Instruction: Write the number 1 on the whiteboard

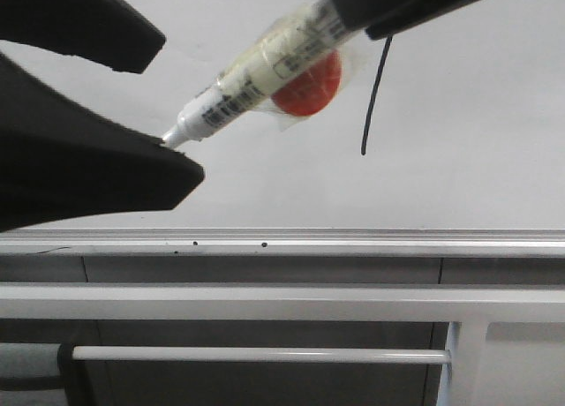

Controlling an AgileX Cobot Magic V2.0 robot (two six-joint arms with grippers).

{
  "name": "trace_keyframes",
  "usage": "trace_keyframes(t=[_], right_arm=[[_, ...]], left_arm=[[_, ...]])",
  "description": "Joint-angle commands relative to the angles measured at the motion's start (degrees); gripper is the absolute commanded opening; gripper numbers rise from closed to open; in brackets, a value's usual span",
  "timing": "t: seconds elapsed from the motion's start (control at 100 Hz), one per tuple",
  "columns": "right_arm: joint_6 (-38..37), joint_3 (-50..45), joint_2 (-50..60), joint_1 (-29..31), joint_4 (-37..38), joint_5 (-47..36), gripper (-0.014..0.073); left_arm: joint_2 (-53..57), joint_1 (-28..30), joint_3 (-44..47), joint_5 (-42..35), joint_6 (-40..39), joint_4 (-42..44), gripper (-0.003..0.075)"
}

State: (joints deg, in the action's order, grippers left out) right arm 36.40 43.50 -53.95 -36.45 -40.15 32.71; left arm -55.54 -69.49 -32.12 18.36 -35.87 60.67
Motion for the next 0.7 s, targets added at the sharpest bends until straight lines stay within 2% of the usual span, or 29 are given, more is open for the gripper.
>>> trace_keyframes(t=[0.0, 0.19, 0.35, 0.45, 0.69], right_arm=[[-0.2, 1.9, 0.0, 0.5, -2.5, -2.4, -0.0063], [-0.2, 1.9, -1.0, 0.5, -3.6, -3.2, -0.0063], [-0.2, 1.9, -2.8, 0.4, -4.0, -3.5, -0.0063], [-0.2, 2.3, -3.3, 0.2, -4.3, -3.7, -0.0063], [-0.2, 4.8, -3.4, -2.1, -4.6, -4.1, -0.0063]], left_arm=[[0.4, -0.4, -2.1, -1.0, -0.3, 1.3, 0.0490], [0.4, -0.4, -2.1, -1.0, -0.3, 1.3, 0.0484], [0.4, -0.4, -2.1, -1.0, -0.3, 1.3, 0.0395], [0.4, -0.4, -2.1, -1.0, -0.3, 1.3, 0.0365], [0.4, -0.4, -2.1, -1.0, -0.3, 1.3, 0.0365]])
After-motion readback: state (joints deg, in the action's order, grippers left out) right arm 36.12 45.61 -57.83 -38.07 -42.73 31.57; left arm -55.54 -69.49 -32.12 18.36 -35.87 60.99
